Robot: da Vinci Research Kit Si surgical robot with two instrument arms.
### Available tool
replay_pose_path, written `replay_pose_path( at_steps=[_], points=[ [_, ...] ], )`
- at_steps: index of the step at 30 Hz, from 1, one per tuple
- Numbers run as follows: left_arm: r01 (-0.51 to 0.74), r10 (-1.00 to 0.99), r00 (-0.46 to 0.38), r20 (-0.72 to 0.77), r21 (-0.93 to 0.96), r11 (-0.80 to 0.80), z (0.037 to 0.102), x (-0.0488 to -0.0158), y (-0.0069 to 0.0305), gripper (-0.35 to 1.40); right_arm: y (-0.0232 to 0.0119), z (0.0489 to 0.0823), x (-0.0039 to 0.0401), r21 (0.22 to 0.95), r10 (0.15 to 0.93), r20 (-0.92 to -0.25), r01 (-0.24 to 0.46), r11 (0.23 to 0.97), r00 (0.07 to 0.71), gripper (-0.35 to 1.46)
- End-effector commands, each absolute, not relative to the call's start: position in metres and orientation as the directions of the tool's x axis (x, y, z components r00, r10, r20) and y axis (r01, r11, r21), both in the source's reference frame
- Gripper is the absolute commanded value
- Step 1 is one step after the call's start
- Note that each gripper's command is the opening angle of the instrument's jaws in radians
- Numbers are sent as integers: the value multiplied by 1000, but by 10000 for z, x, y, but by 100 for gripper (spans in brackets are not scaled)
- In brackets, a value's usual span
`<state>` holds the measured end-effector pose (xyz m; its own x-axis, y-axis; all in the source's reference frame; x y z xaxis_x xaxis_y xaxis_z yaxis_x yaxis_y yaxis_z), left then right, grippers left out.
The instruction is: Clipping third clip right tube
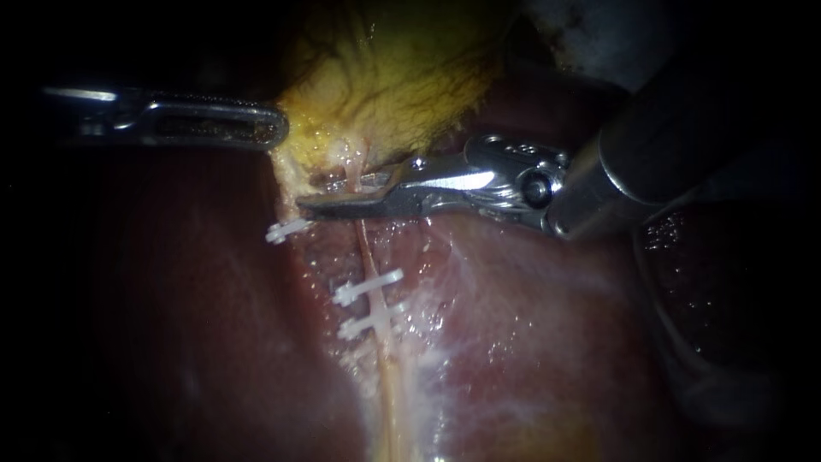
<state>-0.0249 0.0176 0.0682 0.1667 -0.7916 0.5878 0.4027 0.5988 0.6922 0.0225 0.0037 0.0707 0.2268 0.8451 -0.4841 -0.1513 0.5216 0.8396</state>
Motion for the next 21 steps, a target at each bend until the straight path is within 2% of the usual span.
replay_pose_path(
  at_steps=[1, 8, 10, 11, 16, 21],
  points=[
    [403, -792, 167, 588, 692, 599, 682, -249, 176, -35, 37, 707, 225, 840, 845, -484, -151, 521, 227, -17],
    [403, -792, 167, 588, 692, 599, 682, -249, 176, -35, 38, 707, 225, 840, 845, -484, -151, 521, 227, -15],
    [403, -792, 167, 588, 692, 599, 682, -249, 176, -35, 38, 707, 225, 837, 842, -489, -149, 526, 228, -9],
    [403, -792, 167, 588, 692, 599, 682, -249, 176, -35, 38, 707, 225, 834, 839, -493, -148, 531, 229, -5],
    [403, -792, 167, 588, 692, 599, 682, -249, 176, -35, 39, 707, 229, 797, 799, -550, -134, 589, 241, 45],
    [403, -792, 167, 588, 692, 599, 682, -249, 176, -35, 39, 708, 231, 771, 771, -587, -118, 625, 249, 56]
  ],
)
